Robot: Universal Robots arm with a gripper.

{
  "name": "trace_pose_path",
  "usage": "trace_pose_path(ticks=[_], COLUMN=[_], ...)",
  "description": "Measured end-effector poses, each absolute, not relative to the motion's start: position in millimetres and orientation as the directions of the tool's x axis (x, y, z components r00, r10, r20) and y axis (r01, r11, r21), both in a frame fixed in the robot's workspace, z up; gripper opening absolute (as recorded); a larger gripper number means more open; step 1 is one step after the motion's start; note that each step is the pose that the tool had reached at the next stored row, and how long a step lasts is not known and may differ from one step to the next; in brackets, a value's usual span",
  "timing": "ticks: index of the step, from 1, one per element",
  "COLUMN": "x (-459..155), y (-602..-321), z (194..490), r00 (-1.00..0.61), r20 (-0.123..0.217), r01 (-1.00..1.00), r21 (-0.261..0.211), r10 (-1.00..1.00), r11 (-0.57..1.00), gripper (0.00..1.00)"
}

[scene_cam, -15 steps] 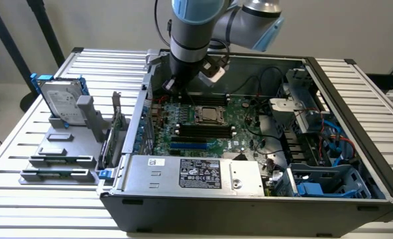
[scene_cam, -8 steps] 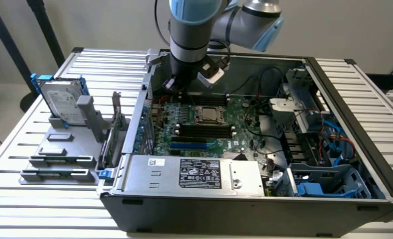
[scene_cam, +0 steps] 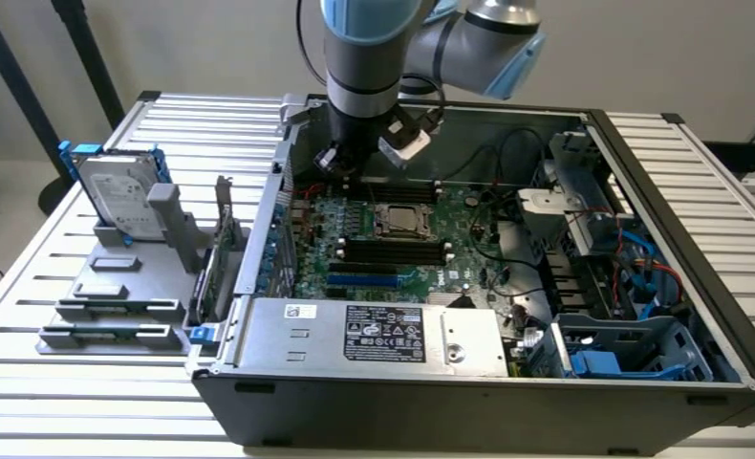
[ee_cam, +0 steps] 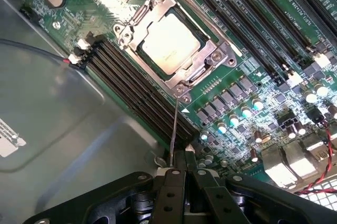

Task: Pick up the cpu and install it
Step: 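Install the first cpu locking lever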

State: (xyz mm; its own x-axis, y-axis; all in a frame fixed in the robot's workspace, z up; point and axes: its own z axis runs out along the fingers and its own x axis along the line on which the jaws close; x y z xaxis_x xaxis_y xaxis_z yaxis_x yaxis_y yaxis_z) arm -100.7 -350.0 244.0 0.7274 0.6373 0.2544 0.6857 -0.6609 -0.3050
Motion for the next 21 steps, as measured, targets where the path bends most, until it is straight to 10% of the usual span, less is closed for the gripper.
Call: trace_pose_path(ticks=[21], x=[-65], y=[-348], z=[237], r00=[0.745], r20=[0.257], r01=[0.667], r21=[-0.296], r10=[0.615], r11=[-0.684], gripper=[0.11])
